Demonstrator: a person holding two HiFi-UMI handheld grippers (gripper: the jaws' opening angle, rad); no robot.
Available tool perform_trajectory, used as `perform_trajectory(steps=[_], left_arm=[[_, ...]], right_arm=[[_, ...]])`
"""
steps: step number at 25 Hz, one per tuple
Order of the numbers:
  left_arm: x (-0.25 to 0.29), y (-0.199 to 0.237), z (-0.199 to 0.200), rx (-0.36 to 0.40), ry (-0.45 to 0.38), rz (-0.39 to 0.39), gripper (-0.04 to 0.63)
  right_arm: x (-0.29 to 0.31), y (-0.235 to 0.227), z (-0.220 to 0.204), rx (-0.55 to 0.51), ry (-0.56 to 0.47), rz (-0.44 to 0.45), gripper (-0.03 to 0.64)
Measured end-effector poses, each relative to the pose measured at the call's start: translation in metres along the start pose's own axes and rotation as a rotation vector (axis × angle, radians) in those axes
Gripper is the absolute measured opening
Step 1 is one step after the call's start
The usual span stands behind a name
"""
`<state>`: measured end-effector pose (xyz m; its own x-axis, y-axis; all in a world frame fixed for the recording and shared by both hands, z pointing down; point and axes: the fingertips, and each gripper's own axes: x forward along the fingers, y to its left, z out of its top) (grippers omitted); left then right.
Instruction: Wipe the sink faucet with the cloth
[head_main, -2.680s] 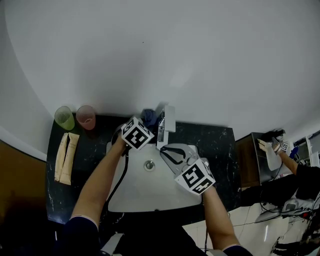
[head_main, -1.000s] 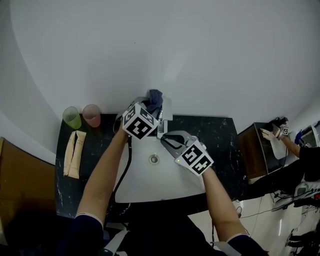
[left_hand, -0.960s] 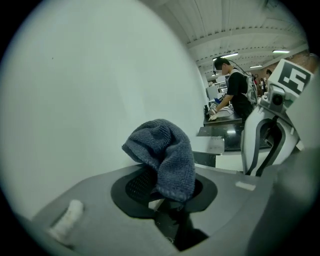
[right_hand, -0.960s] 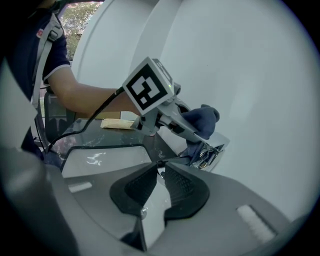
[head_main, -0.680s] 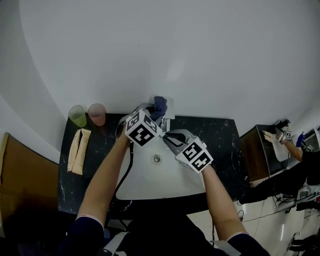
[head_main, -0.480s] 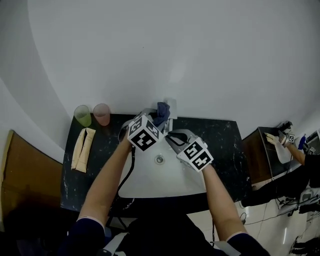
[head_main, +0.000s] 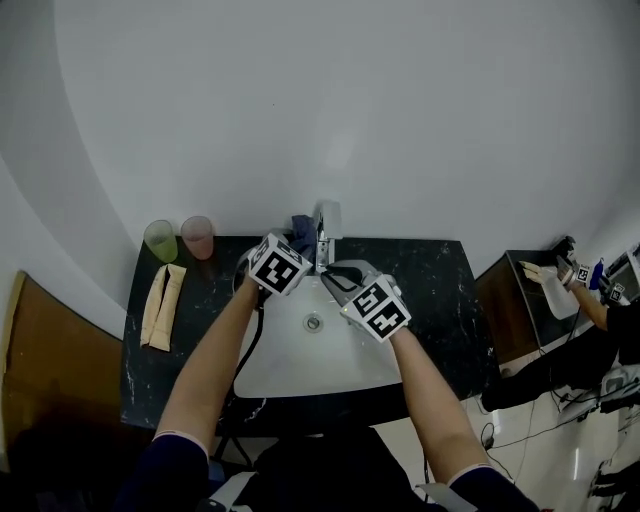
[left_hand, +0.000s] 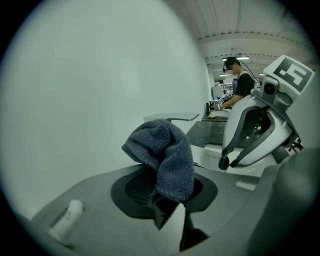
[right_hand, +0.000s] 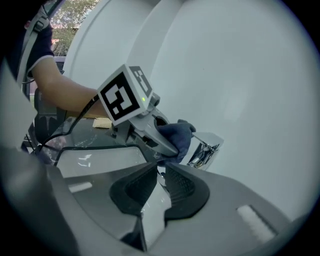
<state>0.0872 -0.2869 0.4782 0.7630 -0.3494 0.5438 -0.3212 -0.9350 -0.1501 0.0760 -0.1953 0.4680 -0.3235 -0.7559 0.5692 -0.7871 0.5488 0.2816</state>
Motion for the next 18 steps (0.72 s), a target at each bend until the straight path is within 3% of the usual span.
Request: perform_trajectory(steps=[9,18], left_arm=[[0.029,0.013,-0.005,-0.029,-0.047,-0.026,0.103],[0.008,-0.019,-0.013,0.023,-0.026,-0.085,0.103]], right_arm=[[0.001,0.002,0.001,0.014,-0.009,0.017,0.051],[-0.002,-0.001,0.002,0.025,-0.057,0.043,0.051]])
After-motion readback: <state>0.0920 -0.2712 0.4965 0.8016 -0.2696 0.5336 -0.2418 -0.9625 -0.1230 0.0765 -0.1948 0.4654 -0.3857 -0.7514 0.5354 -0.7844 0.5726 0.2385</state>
